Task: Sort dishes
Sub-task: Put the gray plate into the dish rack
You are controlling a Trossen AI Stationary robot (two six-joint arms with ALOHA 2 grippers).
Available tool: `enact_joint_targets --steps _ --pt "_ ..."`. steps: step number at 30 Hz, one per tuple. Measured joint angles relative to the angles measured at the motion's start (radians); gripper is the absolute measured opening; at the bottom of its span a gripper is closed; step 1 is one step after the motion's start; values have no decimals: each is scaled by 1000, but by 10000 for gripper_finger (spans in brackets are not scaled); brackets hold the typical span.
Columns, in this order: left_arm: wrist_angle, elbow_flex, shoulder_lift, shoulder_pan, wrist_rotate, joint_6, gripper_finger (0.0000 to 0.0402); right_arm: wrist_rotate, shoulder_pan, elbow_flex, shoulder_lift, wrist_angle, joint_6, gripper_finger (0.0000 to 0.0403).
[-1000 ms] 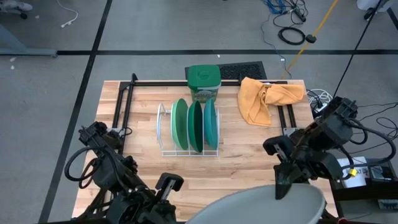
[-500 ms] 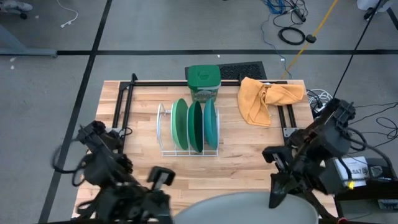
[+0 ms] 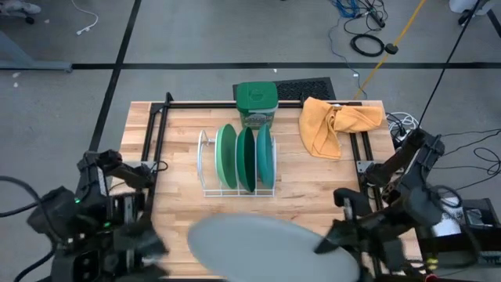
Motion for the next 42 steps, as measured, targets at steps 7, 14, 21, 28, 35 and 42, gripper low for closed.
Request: enact_joint_targets --steps 7,14,21,28,35,42 --pt "5 0 -3 -11 -447 8 125 269 -21 0 99 127 -133 6" --pt "11 0 -2 -11 -486 -61 125 413 -93 1 265 394 -343 6" --pt "39 0 -2 -40 -491 -52 125 423 -182 0 439 759 -305 6" --pt "61 0 -2 -115 -423 -42 125 417 -290 0 600 1045 -97 6" --pt "59 0 -2 -171 -456 -10 125 487 -401 0 686 1096 169 7" --pt "58 0 -2 -166 -544 53 125 511 -468 1 703 1043 331 6"
